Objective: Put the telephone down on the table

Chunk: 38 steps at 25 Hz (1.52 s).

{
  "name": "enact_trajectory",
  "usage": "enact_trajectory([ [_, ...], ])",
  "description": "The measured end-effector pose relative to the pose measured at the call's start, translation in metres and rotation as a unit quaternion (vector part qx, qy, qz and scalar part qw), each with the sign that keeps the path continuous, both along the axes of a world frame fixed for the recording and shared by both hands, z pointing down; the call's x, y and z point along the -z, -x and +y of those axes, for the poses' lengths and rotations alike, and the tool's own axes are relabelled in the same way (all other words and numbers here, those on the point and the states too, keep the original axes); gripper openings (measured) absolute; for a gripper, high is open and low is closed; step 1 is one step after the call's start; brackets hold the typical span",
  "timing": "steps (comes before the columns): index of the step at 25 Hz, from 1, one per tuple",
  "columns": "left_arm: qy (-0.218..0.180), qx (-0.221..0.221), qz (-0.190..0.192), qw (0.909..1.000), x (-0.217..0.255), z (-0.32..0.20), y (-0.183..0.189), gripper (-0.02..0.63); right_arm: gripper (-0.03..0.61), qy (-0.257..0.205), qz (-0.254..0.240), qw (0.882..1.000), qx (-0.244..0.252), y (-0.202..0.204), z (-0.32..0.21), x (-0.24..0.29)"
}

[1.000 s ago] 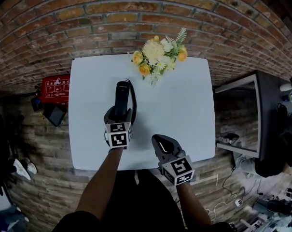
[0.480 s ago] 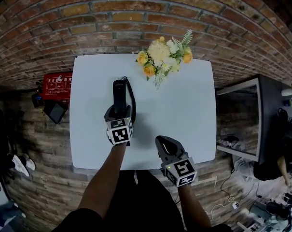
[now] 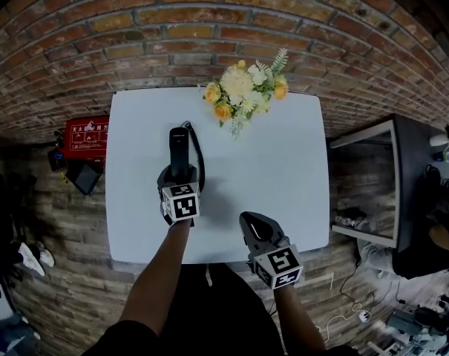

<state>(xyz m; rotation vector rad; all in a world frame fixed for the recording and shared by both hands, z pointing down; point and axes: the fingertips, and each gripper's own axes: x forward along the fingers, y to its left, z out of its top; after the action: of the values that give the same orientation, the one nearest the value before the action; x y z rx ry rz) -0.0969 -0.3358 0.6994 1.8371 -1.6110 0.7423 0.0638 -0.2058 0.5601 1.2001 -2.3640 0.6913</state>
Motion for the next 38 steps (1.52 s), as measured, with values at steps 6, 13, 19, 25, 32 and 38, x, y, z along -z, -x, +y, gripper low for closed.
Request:
enact_trajectory([
  [6,-0.002,-0.009,0.009,0.9999,-0.001,0.000,-0.002,0.324,0.025,-0.004,0.003,1.000,-0.004,-0.007,0.006,0.002],
  [13,-0.015,-0.011,-0.002,0.9998,0.009,0.007,0.006,0.370,0.025,-0.014,0.007,1.000,0.000,-0.016,0.015,0.005],
  [19,-0.037,-0.027,-0.008,0.9989,0.033,0.023,0.005,0.371,0.025,-0.028,-0.001,1.000,0.013,-0.015,0.022,0.013],
  [25,-0.061,-0.033,0.019,0.9974,0.074,0.057,0.000,0.293,0.025,-0.051,-0.006,0.998,0.031,-0.014,0.032,0.029],
  [32,-0.101,-0.056,0.010,0.9932,0.128,0.118,-0.007,0.039,0.023,-0.073,-0.061,0.995,0.028,-0.027,0.053,0.055],
  [38,-0.131,-0.059,0.020,0.9895,0.166,0.173,-0.005,0.014,0.023,-0.091,-0.073,0.992,0.047,-0.037,0.077,0.070],
])
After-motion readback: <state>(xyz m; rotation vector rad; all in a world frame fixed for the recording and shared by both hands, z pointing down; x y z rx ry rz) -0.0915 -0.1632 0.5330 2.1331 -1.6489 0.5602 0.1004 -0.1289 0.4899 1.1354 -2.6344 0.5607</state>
